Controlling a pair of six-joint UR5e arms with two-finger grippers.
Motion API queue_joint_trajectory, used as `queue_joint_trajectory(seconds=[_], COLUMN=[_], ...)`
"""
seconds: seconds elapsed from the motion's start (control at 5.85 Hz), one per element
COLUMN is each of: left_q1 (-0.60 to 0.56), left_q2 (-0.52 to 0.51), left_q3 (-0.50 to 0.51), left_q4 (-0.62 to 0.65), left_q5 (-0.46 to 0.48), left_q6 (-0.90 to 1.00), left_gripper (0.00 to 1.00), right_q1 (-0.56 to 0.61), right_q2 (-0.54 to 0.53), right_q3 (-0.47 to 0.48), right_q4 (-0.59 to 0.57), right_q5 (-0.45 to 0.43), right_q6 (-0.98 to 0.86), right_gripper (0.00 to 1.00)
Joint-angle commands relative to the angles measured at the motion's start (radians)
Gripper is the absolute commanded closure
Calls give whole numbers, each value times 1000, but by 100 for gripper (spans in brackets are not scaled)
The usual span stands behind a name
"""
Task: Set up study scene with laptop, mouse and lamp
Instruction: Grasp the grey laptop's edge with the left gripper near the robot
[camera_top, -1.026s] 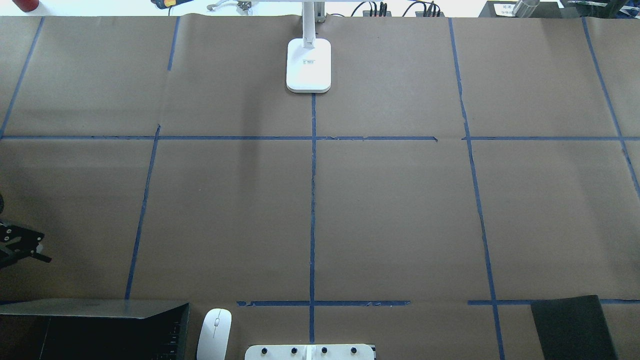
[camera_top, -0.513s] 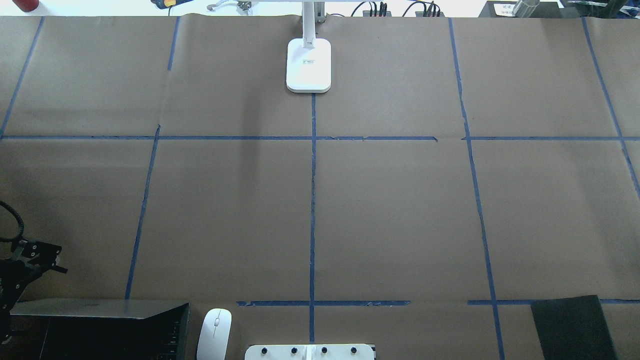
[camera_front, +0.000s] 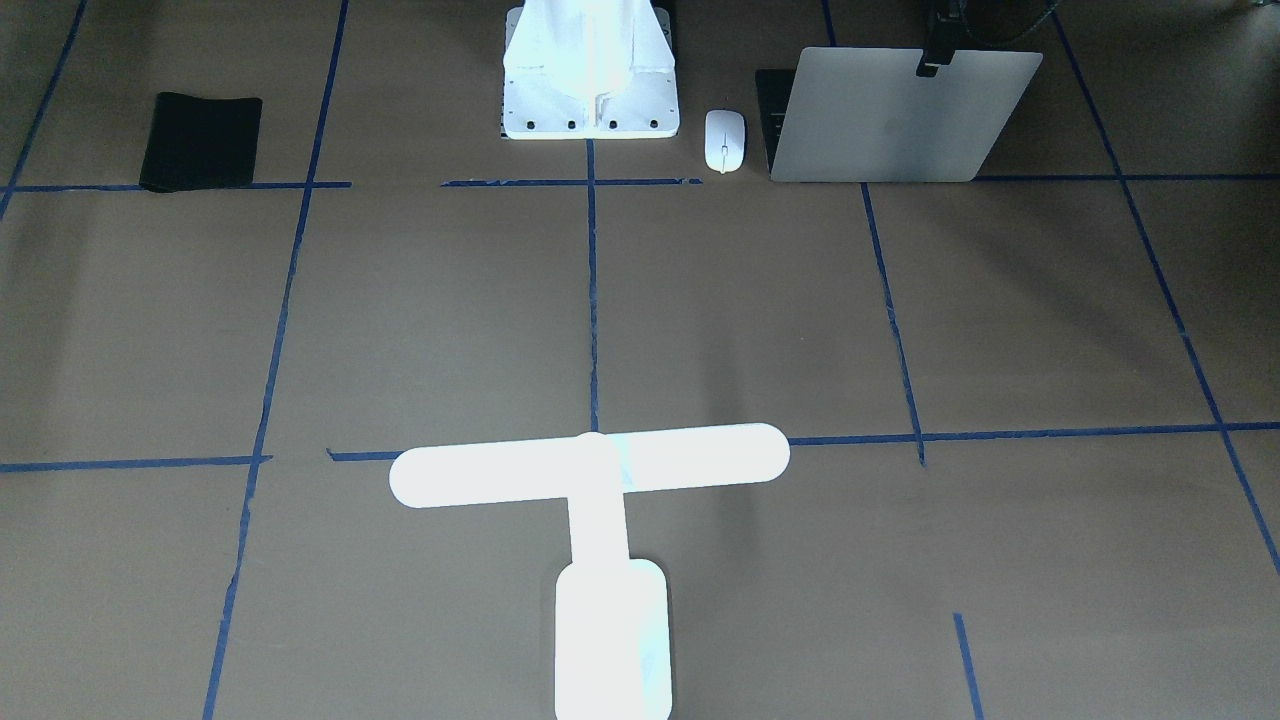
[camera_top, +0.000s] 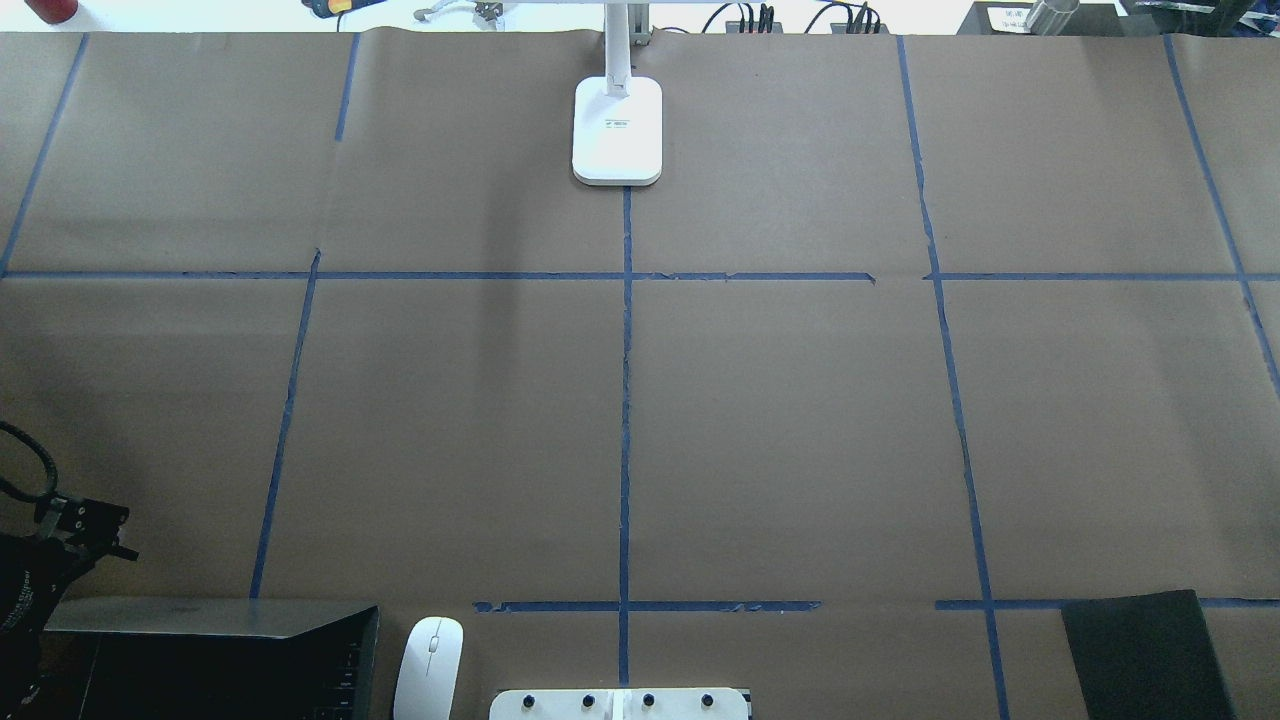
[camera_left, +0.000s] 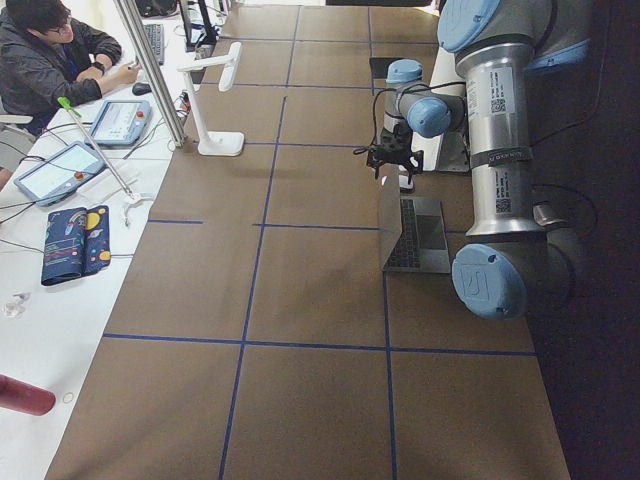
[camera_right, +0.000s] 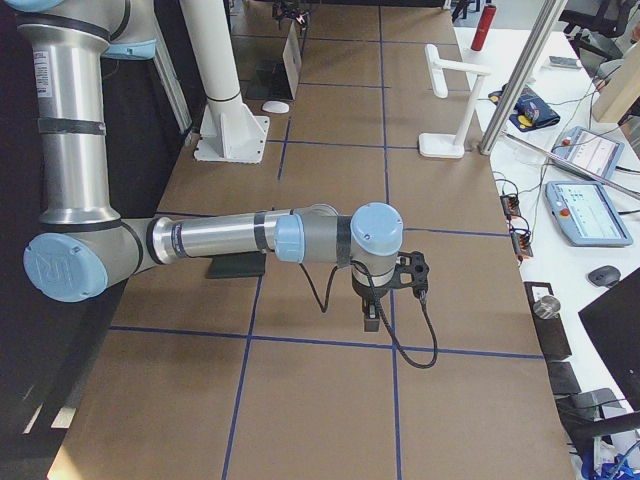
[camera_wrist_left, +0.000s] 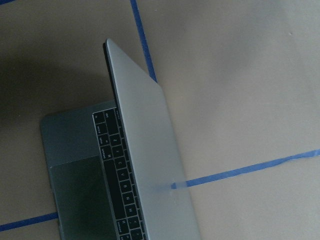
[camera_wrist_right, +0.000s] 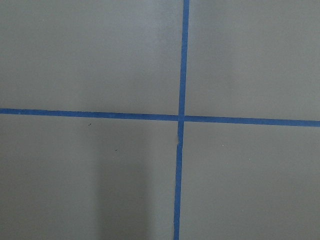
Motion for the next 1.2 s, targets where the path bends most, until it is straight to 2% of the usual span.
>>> queue_joint_trajectory(seconds=[0.0, 0.68, 0.85, 1.03], left_q1=[18, 113, 115, 115], left_q2=[-5, -23, -26, -28], left_q3=[20, 54, 54, 54], left_q4=[3, 17, 20, 23], left_q5=[1, 37, 45, 50], left_q6=[-40, -109, -112, -143], left_gripper=[0, 0, 6, 46], right_q1=[0, 0, 0, 0], right_q2=[0, 0, 0, 0], right_q3=[1, 1, -1, -1], right_q4=[0, 0, 0, 0], right_q5=[0, 0, 0, 3], right_q6=[0, -1, 0, 0], right_gripper=[0, 0, 0, 0])
